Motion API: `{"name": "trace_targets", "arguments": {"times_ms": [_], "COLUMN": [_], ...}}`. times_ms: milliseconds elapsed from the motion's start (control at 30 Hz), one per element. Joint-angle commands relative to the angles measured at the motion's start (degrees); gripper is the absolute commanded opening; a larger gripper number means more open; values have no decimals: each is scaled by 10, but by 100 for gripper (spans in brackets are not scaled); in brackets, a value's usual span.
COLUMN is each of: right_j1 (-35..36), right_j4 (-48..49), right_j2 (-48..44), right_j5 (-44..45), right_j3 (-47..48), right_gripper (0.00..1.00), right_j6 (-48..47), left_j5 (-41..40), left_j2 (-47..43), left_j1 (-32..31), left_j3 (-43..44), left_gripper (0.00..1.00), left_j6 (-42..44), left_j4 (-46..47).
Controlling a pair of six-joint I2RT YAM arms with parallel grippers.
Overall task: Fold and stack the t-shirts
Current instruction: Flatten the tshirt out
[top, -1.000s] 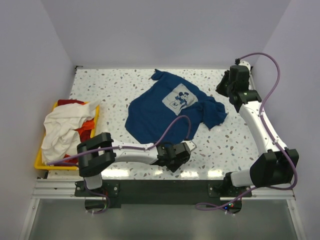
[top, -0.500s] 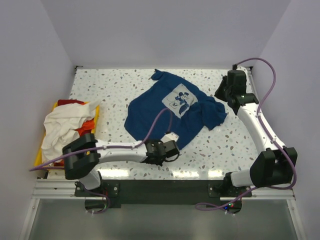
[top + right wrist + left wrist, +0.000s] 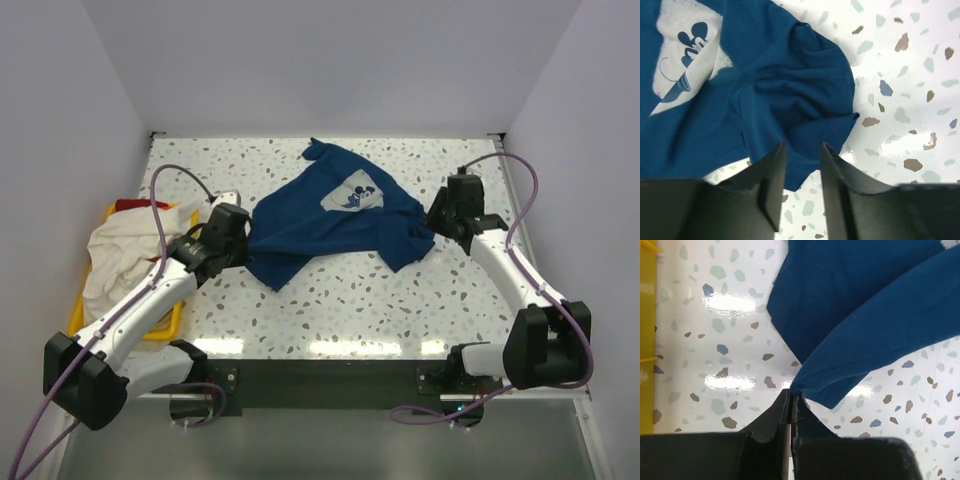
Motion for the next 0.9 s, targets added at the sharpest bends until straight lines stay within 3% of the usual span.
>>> {"name": "trace_targets", "arguments": {"times_ms": [0,200,600,867], "right_j1": [0,1,0,1], "right_j4": [32,69,118,130], "right_j2": [-27,-10,76,85], "right_j5": [-10,-27,-17,4], "right_j3": [-42,-89,-105,-117], "right_gripper": [40,45,48,49], "right_j6": [15,28,40,44], "left_j5": [39,60,81,86], "left_j2": [-10,1,9,8], "left_j1": [44,66,76,78], "left_j3": [-4,-1,4,5], "left_gripper": [0,0,0,0], "left_j6": [36,51,69,73], "left_j4": [7,29,44,47]}}
